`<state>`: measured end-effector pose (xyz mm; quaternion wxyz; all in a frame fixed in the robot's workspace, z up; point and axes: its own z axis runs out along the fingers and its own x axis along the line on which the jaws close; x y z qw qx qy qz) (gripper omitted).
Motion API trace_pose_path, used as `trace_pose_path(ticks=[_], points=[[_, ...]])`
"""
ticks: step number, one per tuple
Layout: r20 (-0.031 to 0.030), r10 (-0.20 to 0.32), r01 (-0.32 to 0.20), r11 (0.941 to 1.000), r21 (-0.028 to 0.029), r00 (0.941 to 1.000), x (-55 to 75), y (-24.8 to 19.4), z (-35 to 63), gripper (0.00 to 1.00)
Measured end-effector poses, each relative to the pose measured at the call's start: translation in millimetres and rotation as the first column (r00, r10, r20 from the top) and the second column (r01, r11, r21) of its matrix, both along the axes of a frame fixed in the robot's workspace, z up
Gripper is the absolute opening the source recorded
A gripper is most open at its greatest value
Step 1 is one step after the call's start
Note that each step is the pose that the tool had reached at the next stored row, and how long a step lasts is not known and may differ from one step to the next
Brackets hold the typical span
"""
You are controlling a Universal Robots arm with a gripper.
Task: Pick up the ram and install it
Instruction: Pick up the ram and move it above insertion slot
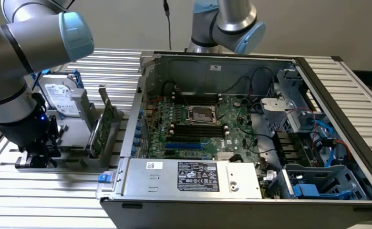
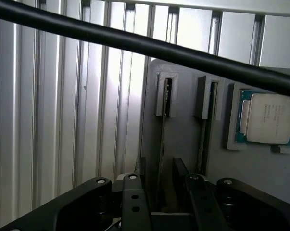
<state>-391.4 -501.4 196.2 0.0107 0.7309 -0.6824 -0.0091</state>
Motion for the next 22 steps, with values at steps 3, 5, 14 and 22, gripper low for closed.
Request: trace_pose_path(ticks=[3,5,14,22], points=[[0.0016,0.000,0.000,1.0000,0.0000,1.0000,-0.1,0.0,0.0,0.36],[0.0028,0.000,0.000,1.0000,0.0000,1.0000,-0.3,0.0,0.0,0.36],[0.0041,-0.008,0.007,0.9999,0.0125,1.0000,-1.9,-1.7,-0.1,0.36],[0.0040,-0.014,0.014,0.9998,0.0142,0.9999,-2.7,-5.5,0.0,0.35]])
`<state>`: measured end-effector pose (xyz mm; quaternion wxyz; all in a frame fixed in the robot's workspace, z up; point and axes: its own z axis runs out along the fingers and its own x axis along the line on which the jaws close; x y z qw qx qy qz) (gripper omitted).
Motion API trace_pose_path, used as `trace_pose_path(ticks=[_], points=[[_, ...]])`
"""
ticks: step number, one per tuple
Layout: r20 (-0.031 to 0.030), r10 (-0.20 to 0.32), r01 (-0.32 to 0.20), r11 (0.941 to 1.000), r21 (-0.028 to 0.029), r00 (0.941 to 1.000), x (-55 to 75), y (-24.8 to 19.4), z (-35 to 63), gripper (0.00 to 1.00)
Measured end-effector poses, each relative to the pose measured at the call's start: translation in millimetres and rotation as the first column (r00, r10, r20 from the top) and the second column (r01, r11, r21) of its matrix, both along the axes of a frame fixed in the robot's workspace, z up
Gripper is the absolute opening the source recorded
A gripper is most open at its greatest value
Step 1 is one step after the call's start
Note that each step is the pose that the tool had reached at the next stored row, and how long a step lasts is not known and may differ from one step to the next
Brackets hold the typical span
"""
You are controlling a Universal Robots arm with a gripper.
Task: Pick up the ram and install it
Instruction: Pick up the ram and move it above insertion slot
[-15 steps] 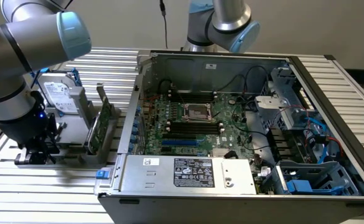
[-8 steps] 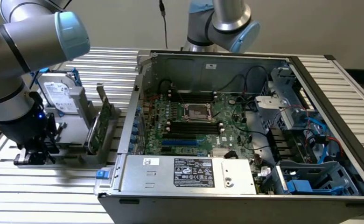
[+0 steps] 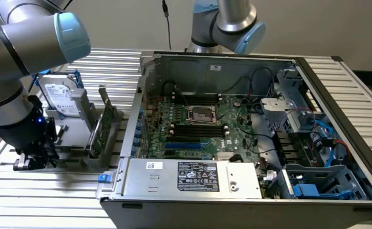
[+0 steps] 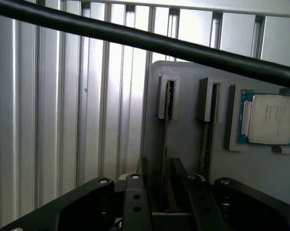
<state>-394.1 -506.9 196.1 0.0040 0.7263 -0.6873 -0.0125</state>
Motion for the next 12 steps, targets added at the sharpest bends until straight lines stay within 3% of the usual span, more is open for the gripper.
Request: trace_pose_path(ticks=[2,5,12], points=[[0.0000,-0.002,0.002,1.0000,0.0007,1.0000,-0.1,-0.6,0.0,0.22],[-0.0001,-0.006,0.006,1.0000,0.0025,1.0000,0.0,-1.6,0.0,0.14],[0.0000,-0.021,0.021,0.9997,0.0118,0.9998,0.0,-1.8,0.0,0.14]])
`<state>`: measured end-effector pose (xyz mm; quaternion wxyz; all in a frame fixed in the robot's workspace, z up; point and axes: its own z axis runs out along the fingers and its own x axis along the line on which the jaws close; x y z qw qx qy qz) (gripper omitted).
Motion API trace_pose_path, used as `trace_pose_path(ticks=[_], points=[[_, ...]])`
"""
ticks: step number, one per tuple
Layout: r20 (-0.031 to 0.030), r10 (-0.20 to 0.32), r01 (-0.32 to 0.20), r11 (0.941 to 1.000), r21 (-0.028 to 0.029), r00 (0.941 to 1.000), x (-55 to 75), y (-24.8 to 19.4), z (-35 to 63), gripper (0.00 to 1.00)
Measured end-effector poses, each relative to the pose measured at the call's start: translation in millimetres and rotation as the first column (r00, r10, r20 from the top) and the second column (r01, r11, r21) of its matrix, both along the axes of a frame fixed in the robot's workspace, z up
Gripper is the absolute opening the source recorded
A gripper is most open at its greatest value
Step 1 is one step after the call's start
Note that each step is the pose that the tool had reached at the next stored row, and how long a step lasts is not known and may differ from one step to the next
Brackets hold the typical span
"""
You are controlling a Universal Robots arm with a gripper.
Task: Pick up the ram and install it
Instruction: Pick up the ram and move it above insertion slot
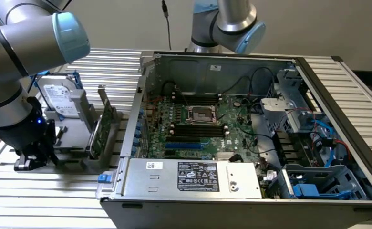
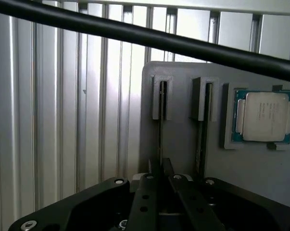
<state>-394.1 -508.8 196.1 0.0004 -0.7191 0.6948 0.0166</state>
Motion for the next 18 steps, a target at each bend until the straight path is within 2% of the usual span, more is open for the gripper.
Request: trace_pose_path(ticks=[7,12,18], points=[[-0.0003,-0.047,0.047,0.9989,0.0014,0.9989,0.0,-0.1,-0.2,0.14],[-0.0006,-0.056,0.056,0.9984,0.0039,0.9984,0.0,-0.1,0.9,0.14],[-0.0030,-0.057,0.057,0.9983,0.0109,0.9984,0.0,0.0,16.0,0.14]])
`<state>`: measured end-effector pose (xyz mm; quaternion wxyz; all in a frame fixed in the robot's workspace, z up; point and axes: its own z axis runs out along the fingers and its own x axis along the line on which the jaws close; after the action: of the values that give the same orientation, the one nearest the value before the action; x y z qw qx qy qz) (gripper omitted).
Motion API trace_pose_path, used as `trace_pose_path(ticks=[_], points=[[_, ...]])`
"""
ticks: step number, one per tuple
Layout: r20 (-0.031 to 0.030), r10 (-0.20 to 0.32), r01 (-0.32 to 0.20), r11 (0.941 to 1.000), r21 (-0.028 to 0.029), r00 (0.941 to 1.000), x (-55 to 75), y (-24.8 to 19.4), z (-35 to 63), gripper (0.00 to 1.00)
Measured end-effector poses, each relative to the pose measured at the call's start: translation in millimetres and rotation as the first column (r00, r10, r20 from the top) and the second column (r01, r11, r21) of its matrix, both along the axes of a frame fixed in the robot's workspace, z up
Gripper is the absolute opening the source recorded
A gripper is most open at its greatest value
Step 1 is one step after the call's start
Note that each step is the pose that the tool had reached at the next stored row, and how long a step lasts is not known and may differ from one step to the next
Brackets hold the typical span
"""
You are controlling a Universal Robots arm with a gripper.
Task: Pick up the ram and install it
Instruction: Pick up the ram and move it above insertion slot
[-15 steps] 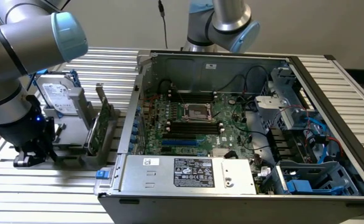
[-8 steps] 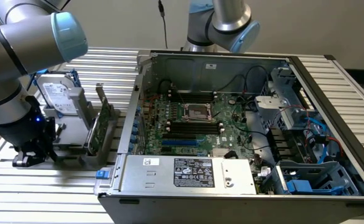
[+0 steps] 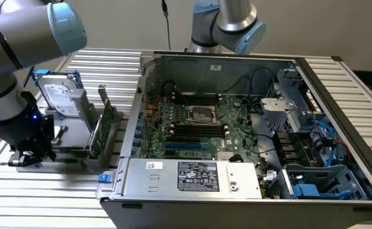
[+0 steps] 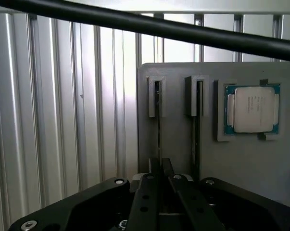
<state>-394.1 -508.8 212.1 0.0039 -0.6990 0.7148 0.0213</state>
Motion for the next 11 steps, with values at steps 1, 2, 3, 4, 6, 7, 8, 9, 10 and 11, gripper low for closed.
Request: trace_pose_path(ticks=[1,2,3,4,6,7,8,9,10,11], points=[[-0.0004,0.000,0.000,1.0000,0.0006,1.0000,0.0,0.0,3.1,0.14],[-0.0008,0.000,0.000,1.0000,0.0011,1.0000,0.0,0.0,6.5,0.14],[-0.0009,0.000,0.000,1.0000,0.0016,1.0000,0.0,0.0,10.0,0.14],[-0.0011,0.000,0.000,1.0000,0.0019,1.0000,0.0,0.0,13.9,0.14],[-0.0018,0.000,0.000,1.0000,0.0022,1.0000,0.0,0.0,22.1,0.14],[-0.0021,0.000,0.000,1.0000,0.0023,1.0000,0.0,0.0,26.3,0.14],[-0.0025,0.000,0.000,1.0000,0.0022,1.0000,0.0,0.0,30.8,0.14],[-0.0029,0.000,0.000,1.0000,0.0022,1.0000,0.0,0.0,35.6,0.14],[-0.0032,0.000,0.000,1.0000,0.0023,1.0000,0.1,0.0,39.9,0.14],[-0.0037,0.000,0.000,1.0000,0.0023,1.0000,0.3,-0.1,44.2,0.14]])
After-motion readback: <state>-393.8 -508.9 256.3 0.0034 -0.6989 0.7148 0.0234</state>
